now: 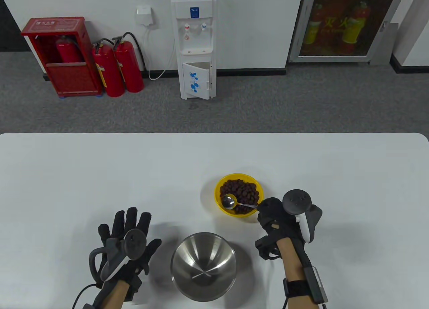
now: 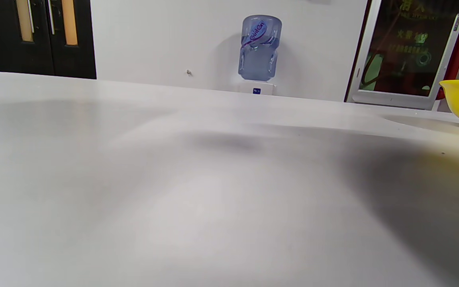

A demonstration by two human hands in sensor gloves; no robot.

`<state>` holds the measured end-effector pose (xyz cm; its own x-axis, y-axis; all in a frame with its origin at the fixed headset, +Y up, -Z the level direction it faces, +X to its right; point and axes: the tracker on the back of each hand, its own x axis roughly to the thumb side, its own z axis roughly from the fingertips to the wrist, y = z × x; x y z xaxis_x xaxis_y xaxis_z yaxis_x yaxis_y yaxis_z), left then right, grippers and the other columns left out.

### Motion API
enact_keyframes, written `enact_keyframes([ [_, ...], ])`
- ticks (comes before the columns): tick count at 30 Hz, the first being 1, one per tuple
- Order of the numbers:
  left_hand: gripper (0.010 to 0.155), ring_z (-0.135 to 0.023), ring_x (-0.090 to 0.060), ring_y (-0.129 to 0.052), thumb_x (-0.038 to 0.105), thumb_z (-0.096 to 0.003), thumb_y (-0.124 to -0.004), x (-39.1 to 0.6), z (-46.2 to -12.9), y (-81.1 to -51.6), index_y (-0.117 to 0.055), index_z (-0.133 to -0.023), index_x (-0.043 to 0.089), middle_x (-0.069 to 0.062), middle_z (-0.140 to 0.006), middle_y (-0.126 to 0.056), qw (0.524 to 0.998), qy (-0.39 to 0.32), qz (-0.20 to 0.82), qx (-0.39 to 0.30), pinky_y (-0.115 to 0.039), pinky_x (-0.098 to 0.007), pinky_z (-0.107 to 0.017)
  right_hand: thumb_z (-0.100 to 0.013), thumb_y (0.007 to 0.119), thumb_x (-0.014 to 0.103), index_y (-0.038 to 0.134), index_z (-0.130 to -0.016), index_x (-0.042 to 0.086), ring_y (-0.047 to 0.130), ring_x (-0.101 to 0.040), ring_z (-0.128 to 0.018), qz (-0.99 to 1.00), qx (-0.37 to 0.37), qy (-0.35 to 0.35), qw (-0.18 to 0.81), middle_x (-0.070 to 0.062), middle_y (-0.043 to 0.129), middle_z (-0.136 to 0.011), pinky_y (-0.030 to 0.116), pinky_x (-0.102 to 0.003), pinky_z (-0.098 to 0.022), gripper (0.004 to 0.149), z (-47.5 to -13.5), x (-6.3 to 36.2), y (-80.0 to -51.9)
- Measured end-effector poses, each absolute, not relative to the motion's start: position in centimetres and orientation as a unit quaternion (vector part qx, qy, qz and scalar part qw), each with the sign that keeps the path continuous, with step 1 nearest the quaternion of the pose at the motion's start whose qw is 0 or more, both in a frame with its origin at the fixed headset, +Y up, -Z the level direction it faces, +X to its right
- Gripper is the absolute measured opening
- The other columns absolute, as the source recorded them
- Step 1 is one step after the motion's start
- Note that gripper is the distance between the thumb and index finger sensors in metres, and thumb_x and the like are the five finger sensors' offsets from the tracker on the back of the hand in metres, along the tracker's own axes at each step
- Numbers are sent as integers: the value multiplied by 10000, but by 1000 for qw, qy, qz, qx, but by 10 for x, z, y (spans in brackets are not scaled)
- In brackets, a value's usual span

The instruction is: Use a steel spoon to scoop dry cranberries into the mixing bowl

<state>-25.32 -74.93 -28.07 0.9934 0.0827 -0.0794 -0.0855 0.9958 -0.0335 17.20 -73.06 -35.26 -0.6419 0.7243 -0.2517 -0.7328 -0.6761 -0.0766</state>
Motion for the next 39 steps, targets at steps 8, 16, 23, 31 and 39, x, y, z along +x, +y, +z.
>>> enact_keyframes([
  [8,804,-1189,-289,-144,775,-390,-584,-251,-280,-750,-223,-1063,526,107,-1245,-142,999,34,37,-14,-113,-719,-732,-472,793,344,811,-817,118,1052,-152,-394,915,-73,-84,388,31,998,-645,856,-416,-309,413,-332,158,-724],
  [16,799,-1186,-293,-147,770,-391,-586,-251,-279,-749,-232,-1064,522,101,-1244,-146,999,38,35,-10,-110,-719,-729,-462,787,355,812,-824,145,1048,-162,-407,936,-14,-284,209,45,998,-645,845,-421,-347,419,-310,157,-693],
  [23,803,-1186,-292,-135,772,-391,-583,-247,-278,-748,-213,-1060,528,101,-1243,-135,999,35,29,-7,-103,-719,-727,-452,772,371,813,-817,178,1051,-142,-415,937,40,-347,4,124,992,-636,846,-412,-367,416,-306,139,-708],
  [31,803,-1185,-294,-133,772,-391,-581,-246,-278,-747,-188,-1051,537,102,-1242,-130,999,36,29,-11,-99,-718,-727,-450,767,377,815,-814,184,1059,-133,-417,931,68,-352,-69,125,999,-627,850,-407,-370,415,-305,129,-718],
  [39,804,-1183,-293,-125,773,-392,-579,-248,-278,-746,-186,-1051,537,101,-1240,-122,999,40,27,-9,-94,-718,-724,-450,767,377,836,-793,167,1078,-128,-392,927,75,-351,-105,119,1016,-604,864,-398,-351,409,-304,126,-724],
])
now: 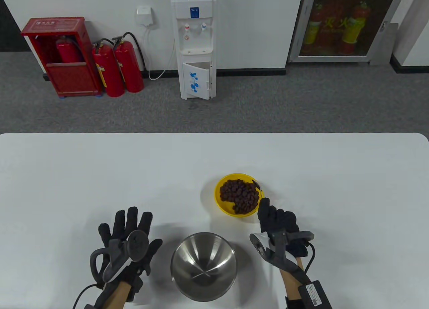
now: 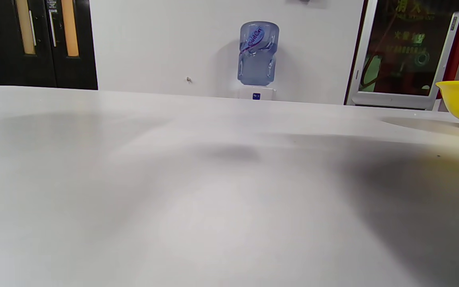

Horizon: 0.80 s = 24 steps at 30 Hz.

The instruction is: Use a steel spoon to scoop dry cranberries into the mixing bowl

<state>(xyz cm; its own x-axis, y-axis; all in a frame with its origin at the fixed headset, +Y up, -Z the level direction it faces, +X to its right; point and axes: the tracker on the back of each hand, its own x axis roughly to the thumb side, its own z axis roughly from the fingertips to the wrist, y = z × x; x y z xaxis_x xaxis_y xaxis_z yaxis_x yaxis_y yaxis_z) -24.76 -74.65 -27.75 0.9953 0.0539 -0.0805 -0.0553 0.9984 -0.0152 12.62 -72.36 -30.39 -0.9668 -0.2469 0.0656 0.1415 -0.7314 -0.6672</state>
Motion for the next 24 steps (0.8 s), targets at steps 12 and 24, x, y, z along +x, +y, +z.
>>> enact_keyframes([
  [12,803,-1183,-299,-135,772,-392,-580,-247,-277,-747,-192,-1054,534,98,-1242,-135,999,42,26,-18,-93,-719,-724,-454,778,370,869,-760,103,1119,-112,-310,-974,32,203,-97,111,1056,-527,911,-370,-288,416,-320,137,-729],
  [24,804,-1183,-302,-143,770,-393,-582,-246,-277,-747,-195,-1056,531,96,-1244,-140,999,40,27,-20,-93,-720,-722,-468,798,341,859,-772,45,1122,-138,-302,-853,153,-2,-499,2,1064,-514,915,-386,-275,428,-336,174,-769],
])
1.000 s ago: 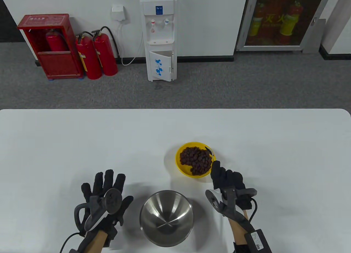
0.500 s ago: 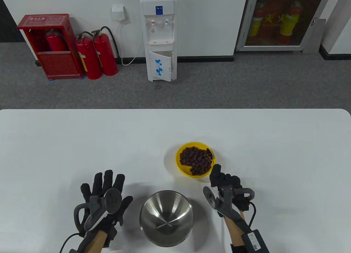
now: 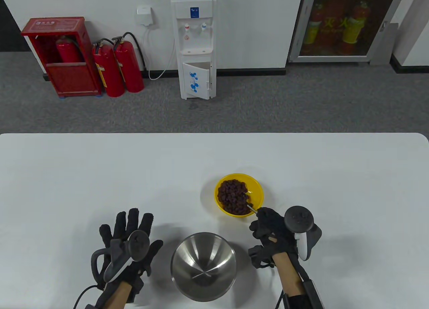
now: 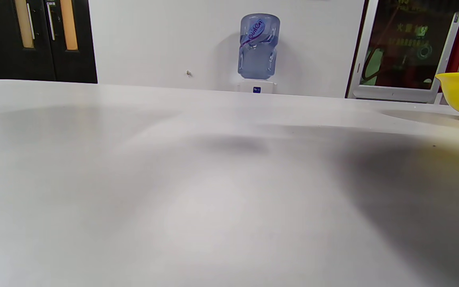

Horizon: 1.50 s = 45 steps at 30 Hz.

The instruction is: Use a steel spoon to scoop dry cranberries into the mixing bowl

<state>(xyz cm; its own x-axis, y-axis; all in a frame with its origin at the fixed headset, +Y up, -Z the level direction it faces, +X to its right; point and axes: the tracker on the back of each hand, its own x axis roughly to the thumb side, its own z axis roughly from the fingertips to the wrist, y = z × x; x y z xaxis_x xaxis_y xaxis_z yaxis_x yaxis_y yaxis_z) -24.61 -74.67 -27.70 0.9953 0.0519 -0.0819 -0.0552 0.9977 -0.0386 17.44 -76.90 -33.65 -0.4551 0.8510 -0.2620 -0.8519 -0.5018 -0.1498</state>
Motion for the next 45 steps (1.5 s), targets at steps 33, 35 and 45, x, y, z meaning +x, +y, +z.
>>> enact_keyframes([
  [33,806,-1181,-298,-113,774,-393,-578,-245,-277,-747,-194,-1058,532,98,-1242,-118,998,42,24,-34,-79,-719,-717,-477,792,327,851,-772,31,1111,-163,-365,773,-185,-27,606,47,1034,-582,907,-398,-312,422,-327,201,-768],
  [35,805,-1181,-298,-113,774,-392,-578,-245,-277,-747,-194,-1057,534,99,-1242,-118,998,42,24,-34,-80,-719,-717,-477,794,327,851,-771,31,1111,-163,-367,776,-179,-28,604,47,1035,-581,906,-398,-313,422,-327,199,-765],
  [45,805,-1180,-294,-96,775,-393,-579,-247,-277,-748,-218,-1067,523,95,-1240,-106,997,46,29,-46,-56,-720,-714,-473,801,326,863,-753,19,1120,-158,-345,781,-166,-38,600,49,1042,-564,917,-390,-294,421,-317,197,-747],
])
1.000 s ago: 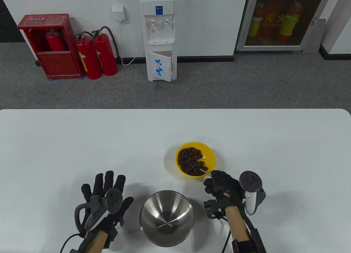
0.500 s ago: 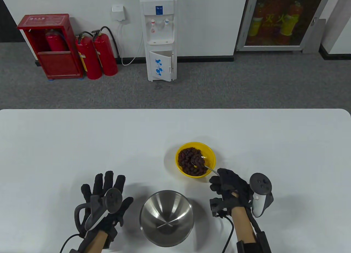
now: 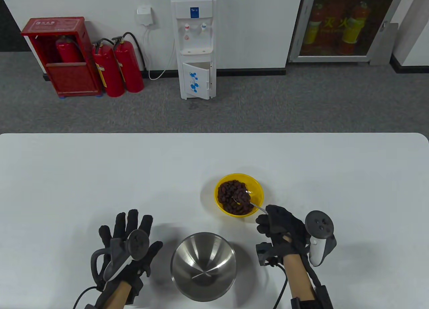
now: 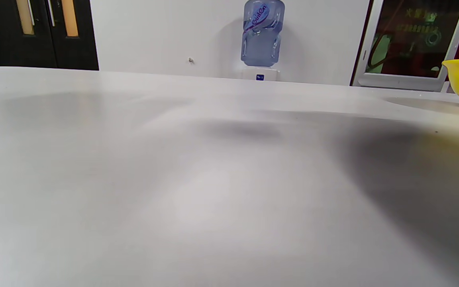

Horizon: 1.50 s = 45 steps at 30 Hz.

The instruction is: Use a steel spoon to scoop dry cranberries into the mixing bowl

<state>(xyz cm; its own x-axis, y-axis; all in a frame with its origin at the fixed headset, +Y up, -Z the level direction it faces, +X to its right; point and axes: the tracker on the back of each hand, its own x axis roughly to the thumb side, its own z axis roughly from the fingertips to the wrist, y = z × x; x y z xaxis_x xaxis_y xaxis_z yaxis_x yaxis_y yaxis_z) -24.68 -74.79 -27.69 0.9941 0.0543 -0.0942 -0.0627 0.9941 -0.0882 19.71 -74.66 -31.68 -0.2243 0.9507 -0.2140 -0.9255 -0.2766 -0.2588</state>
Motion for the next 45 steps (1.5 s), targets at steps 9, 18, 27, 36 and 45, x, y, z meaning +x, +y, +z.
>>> enact_keyframes([
  [9,801,-1179,-296,-98,773,-394,-580,-247,-277,-747,-224,-1067,523,93,-1239,-110,998,48,23,-43,-57,-720,-714,-465,819,322,880,-732,5,1129,-161,-314,780,-117,-34,613,47,1054,-541,924,-387,-267,419,-285,195,-728],
  [18,801,-1179,-295,-102,772,-394,-580,-247,-277,-747,-226,-1068,523,92,-1239,-111,998,48,17,-41,-57,-720,-714,-455,833,316,901,-705,-12,1137,-166,-282,770,-67,-23,634,41,1066,-513,932,-385,-238,417,-269,182,-715],
  [27,800,-1179,-295,-103,771,-395,-580,-246,-277,-747,-229,-1068,521,91,-1239,-115,998,51,16,-44,-59,-719,-715,-451,836,316,909,-697,-10,1136,-174,-286,776,-7,1,630,34,1071,-506,929,-391,-243,415,-263,161,-712],
  [36,799,-1178,-296,-104,770,-394,-580,-246,-277,-747,-230,-1068,522,92,-1240,-111,998,50,16,-44,-58,-719,-715,-451,827,315,904,-714,6,1122,-191,-314,798,30,-8,602,25,1066,-524,911,-404,-263,413,-262,152,-710],
  [45,799,-1179,-295,-104,770,-395,-581,-246,-277,-747,-230,-1068,522,90,-1240,-111,998,50,16,-46,-58,-719,-715,-452,811,322,894,-747,59,1092,-208,-363,824,65,-29,562,21,1048,-569,875,-423,-298,404,-262,148,-708],
])
